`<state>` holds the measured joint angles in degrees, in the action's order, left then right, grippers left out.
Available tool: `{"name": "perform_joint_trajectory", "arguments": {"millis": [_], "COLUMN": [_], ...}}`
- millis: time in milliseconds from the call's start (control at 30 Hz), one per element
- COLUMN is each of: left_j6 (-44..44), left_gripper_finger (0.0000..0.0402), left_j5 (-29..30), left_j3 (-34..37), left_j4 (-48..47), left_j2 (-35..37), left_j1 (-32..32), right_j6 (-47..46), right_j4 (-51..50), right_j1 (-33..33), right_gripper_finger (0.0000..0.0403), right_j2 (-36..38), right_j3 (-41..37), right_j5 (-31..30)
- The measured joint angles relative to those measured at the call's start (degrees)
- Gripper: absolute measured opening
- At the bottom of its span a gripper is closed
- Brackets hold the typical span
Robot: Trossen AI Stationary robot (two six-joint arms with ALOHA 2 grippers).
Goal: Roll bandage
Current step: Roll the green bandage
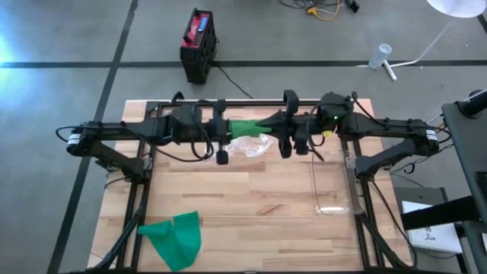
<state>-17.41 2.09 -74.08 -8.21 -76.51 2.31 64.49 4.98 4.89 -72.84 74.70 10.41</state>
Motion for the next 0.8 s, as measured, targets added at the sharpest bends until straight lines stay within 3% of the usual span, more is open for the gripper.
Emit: {"name": "perform_joint_trajectory", "arguments": {"millis": [133, 233, 467, 800], "left_j6": [-1.9, -2.0, -3.4, -3.1], "left_gripper_finger": [0.0008, 0.0008, 0.0004, 0.0], "left_j5": [-7.6, -8.1, 0.1, 4.0], "left_j3": [0.0, 0.0, 0.0, 0.3], "left_j4": [0.1, 0.0, 3.6, 5.7], "left_j2": [0.0, 0.0, 0.4, -0.2], "left_j1": [0.0, 0.0, 0.0, 0.1], "right_j6": [4.0, 5.0, -3.6, -13.6], "right_j4": [0.7, 2.2, 4.2, 4.8], "right_j1": [0.0, 0.0, 0.0, 0.0], "right_gripper_finger": [0.0036, 0.0036, 0.0037, 0.0037], "right_j2": [-0.5, -0.5, -0.4, 0.0], "right_j3": [0.0, 0.0, 0.0, 0.0], "right_j5": [-0.5, -1.5, -2.5, -2.5]}}
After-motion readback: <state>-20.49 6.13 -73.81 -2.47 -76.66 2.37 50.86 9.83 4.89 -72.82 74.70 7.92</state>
